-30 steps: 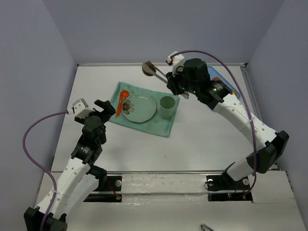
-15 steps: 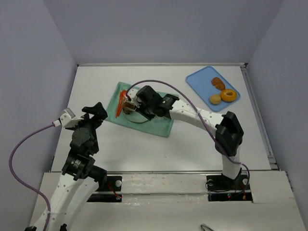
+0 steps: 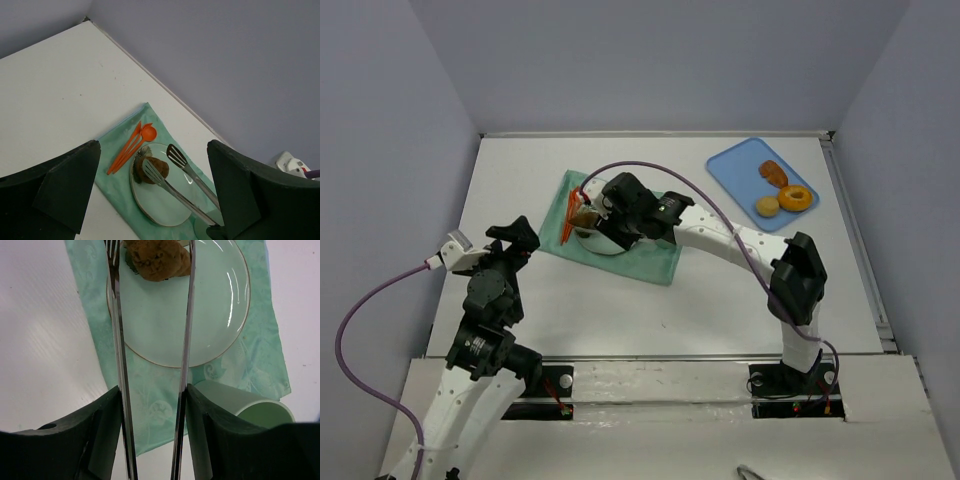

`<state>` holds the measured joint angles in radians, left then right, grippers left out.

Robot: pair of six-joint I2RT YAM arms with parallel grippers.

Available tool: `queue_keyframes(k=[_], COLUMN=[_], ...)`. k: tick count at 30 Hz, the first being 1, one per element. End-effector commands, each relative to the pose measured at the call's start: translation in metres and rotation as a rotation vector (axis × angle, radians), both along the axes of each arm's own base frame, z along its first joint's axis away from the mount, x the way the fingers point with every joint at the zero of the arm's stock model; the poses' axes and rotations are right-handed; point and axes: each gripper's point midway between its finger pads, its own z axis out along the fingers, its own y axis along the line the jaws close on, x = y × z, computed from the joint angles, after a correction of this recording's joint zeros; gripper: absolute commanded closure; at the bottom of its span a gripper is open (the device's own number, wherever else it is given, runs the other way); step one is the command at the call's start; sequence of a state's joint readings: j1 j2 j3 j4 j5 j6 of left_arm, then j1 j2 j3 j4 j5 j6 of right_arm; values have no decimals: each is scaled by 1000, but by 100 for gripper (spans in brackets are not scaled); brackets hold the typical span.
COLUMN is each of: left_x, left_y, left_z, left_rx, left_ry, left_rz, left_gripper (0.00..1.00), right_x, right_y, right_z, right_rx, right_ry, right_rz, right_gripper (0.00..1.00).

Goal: Place the bread

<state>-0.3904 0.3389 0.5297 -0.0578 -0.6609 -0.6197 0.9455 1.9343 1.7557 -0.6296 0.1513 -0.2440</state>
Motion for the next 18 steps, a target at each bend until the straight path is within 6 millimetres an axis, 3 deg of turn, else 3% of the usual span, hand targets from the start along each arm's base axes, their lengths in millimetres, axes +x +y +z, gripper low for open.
queue_keyframes(k=[1,8,14,16,17,18], left_x=[2,4,4,3,3,2], left_y=[6,5,4,4,4,4], left_z=[-1,-4,-4,-4,-4,-5], left_rx=[-9,1,2,0,-3,-5], left_ry=[-2,11,8,6,2,0], left_rz=[39,38,30,30,27,26], left_gripper=[1,1,1,1,1,1], right_x=[-11,-45,-49,-34,-23,-10], right_y=[16,31,24,6,-11,-29], right_z=[62,91,121,134,148,148], right_rx=[134,249,342,369,409,418], right_ry=[-65,-13,-32,-87,-122,-126], right_rz=[69,225,167,10,-100,-175], right_gripper=[44,44,45,46,47,47])
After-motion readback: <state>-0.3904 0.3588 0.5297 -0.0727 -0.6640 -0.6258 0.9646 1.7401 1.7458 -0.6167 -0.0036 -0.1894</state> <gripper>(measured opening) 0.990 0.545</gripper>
